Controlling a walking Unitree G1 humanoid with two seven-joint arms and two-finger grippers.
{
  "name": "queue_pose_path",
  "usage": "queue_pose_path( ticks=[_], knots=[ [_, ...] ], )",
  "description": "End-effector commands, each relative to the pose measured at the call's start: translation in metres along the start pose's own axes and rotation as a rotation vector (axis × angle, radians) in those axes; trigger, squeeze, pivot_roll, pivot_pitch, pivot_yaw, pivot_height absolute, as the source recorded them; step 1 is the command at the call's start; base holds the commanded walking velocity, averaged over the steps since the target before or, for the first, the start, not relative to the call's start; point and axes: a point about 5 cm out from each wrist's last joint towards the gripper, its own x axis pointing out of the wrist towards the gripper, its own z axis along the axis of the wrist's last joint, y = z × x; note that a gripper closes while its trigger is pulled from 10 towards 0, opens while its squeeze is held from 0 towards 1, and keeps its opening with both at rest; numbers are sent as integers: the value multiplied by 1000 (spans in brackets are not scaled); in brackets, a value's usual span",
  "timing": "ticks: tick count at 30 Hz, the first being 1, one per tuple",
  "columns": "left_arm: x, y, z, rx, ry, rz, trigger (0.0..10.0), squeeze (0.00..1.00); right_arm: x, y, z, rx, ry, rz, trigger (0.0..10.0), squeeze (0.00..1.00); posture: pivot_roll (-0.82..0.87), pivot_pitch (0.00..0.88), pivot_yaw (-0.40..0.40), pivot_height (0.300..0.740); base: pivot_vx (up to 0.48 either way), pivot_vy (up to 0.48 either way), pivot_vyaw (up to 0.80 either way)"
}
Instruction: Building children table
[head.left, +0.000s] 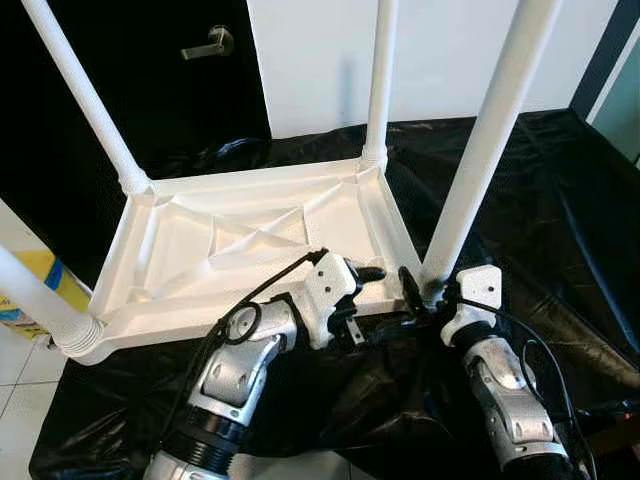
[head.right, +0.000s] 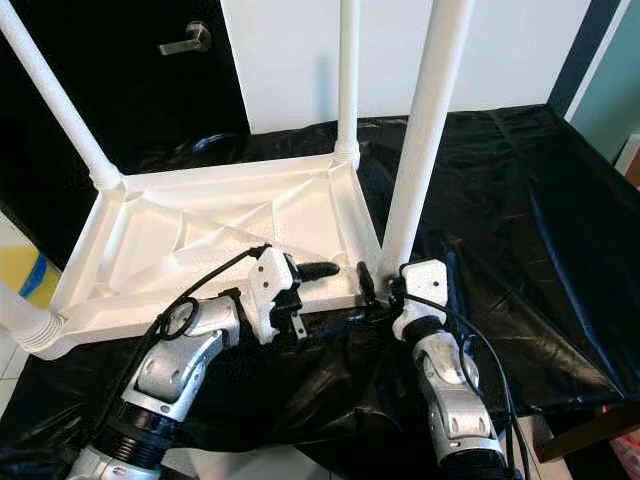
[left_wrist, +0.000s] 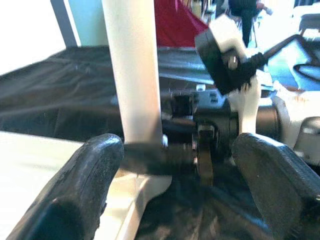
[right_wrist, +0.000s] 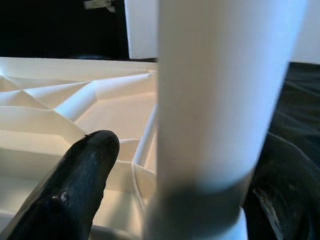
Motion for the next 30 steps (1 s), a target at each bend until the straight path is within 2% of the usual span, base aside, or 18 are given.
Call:
queue_pose_path(
  ticks=[1, 4, 6, 7, 9, 10, 14, 18, 22, 25, 28, 30],
  knots=[
    [-8, 13, -11, -9, -24, 252, 10000, 0, -6, 3, -7, -27, -16, -8, 10000, 0, -139, 0, 27, 740, 0, 0, 0],
    [-10, 15, -14, 3, -34, 290, 10000, 0, -8, 2, -8, -37, -29, -10, 10000, 0, -140, 0, 24, 740, 0, 0, 0],
    [-17, 19, -21, 3, -60, 396, 10000, 0, -12, 0, -11, -39, -50, -47, 10000, 0, -138, 0, 13, 740, 0, 0, 0],
    [-17, 19, -21, 3, -60, 396, 10000, 0, -12, 0, -11, -39, -50, -47, 10000, 0, -138, 0, 13, 740, 0, 0, 0],
    [-25, 21, -30, -22, -83, 500, 10000, 0, -15, 0, -15, -36, -67, -91, 10000, 0, -138, 0, 10, 740, 0, 0, 0],
    [-25, 21, -30, -22, -83, 500, 10000, 0, -15, 0, -15, -36, -67, -91, 10000, 0, -138, 0, 10, 740, 0, 0, 0],
    [-28, 11, -52, -6, -41, 596, 10000, 0, -17, 4, -21, -5, -87, -116, 10000, 0, -135, 0, 10, 740, 0, 0, 0],
    [-29, 7, -58, -20, -72, 648, 10000, 0, -17, 7, -23, 1, -107, -122, 10000, 0, -134, 0, 14, 740, 0, 0, 0],
    [-29, 7, -58, -17, -105, 677, 10000, 0, -17, 7, -25, 3, -118, -128, 10000, 0, -132, 0, 15, 740, 0, 0, 0],
    [-28, 8, -54, 16, -137, 684, 10000, 0, -16, 7, -25, 15, -127, -139, 10000, 0, -129, 0, 17, 740, 0, 0, 0],
    [-26, 10, -51, 28, -139, 667, 10000, 0, -16, 5, -24, 4, -132, -141, 10000, 0, -127, 0, 15, 740, 0, 0, 0],
    [-22, 10, -48, 35, -140, 612, 10000, 0, -13, 3, -24, -6, -116, -130, 10000, 0, -125, 0, 9, 740, 0, 0, 0]
  ],
)
